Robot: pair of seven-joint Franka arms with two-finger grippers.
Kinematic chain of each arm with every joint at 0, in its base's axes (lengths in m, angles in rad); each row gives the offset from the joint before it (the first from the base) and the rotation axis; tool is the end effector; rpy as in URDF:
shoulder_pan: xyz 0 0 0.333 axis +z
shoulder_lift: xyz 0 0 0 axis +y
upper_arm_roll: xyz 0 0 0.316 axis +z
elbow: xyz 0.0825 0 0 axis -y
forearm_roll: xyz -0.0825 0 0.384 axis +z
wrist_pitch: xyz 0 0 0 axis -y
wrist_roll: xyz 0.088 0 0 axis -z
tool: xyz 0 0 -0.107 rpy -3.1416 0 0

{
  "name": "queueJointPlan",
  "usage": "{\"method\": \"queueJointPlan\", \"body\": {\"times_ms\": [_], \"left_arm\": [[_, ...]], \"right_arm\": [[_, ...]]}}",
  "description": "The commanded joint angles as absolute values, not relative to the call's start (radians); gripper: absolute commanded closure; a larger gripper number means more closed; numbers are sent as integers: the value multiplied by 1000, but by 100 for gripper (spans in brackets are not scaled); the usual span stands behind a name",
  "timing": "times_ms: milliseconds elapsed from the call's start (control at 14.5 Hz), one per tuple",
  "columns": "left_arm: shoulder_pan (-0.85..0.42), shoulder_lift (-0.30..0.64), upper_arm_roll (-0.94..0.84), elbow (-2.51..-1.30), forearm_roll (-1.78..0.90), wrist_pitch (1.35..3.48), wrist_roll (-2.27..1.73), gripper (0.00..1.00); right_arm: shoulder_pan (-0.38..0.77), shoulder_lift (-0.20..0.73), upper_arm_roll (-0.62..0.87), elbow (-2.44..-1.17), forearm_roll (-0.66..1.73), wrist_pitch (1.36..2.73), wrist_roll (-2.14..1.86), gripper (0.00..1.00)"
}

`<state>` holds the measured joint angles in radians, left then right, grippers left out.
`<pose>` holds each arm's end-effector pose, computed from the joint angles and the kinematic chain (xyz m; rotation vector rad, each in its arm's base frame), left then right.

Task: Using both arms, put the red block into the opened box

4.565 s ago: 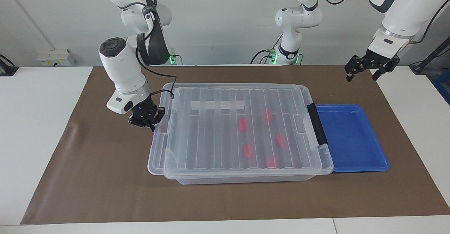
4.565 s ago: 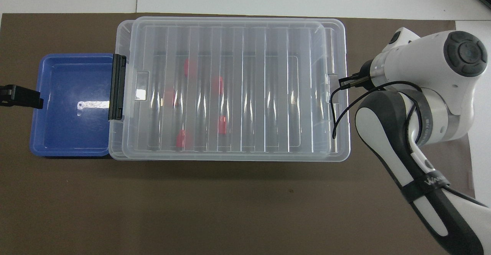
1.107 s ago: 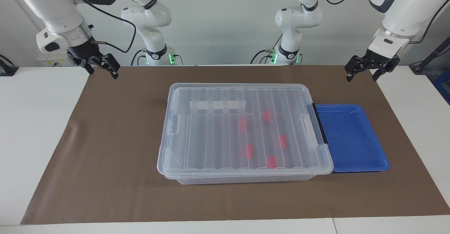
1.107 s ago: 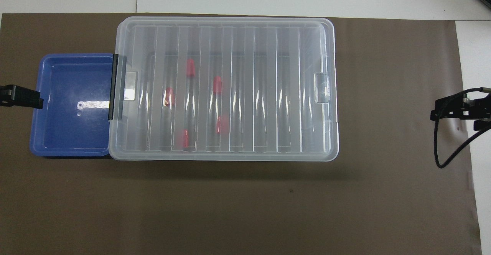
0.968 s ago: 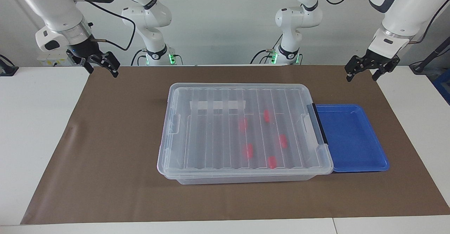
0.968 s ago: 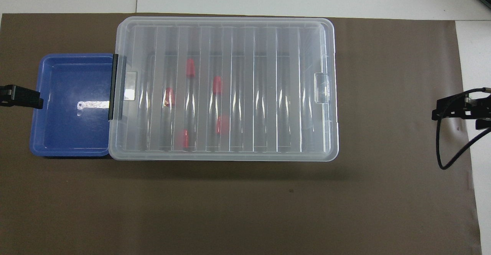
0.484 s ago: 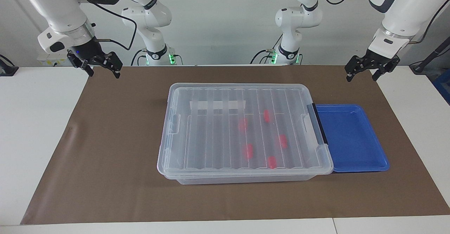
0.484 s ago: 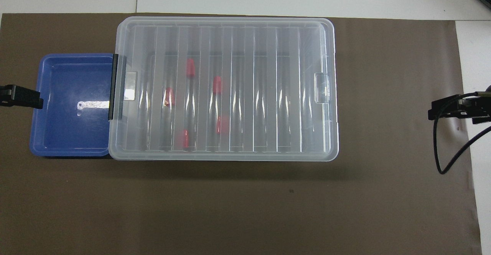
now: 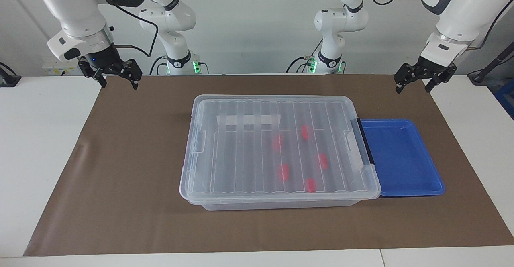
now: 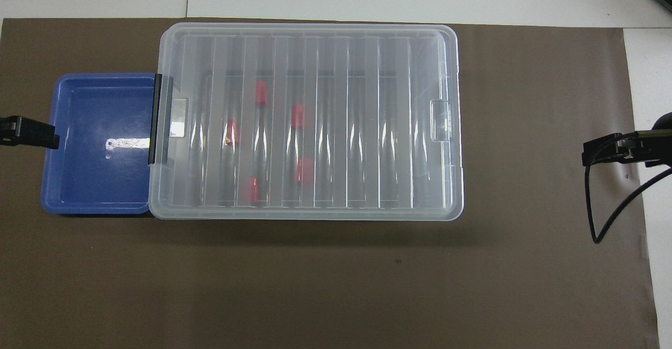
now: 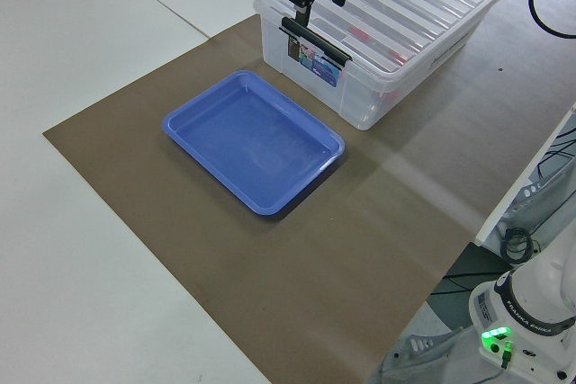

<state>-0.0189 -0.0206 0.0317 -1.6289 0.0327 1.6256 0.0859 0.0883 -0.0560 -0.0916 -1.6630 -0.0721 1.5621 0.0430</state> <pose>0.5525 0.0106 0.6133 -3.1065 0.1159 -0.0244 0.5346 -0.0109 0.6109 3.0722 -0.0692 -0.0673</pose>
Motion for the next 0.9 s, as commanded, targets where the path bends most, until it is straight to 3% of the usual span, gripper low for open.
{"method": "queueJointPlan", "body": {"times_ms": [0,830], "left_arm": [[-14,-29,29,-1635,18,1626,97,0],[-14,-29,29,-1637,18,1626,97,0]], "right_arm": [[87,-67,-84,-1674,-88,1566,34,0],[74,-64,-94,-1664,-20,1549,64,0]]}}
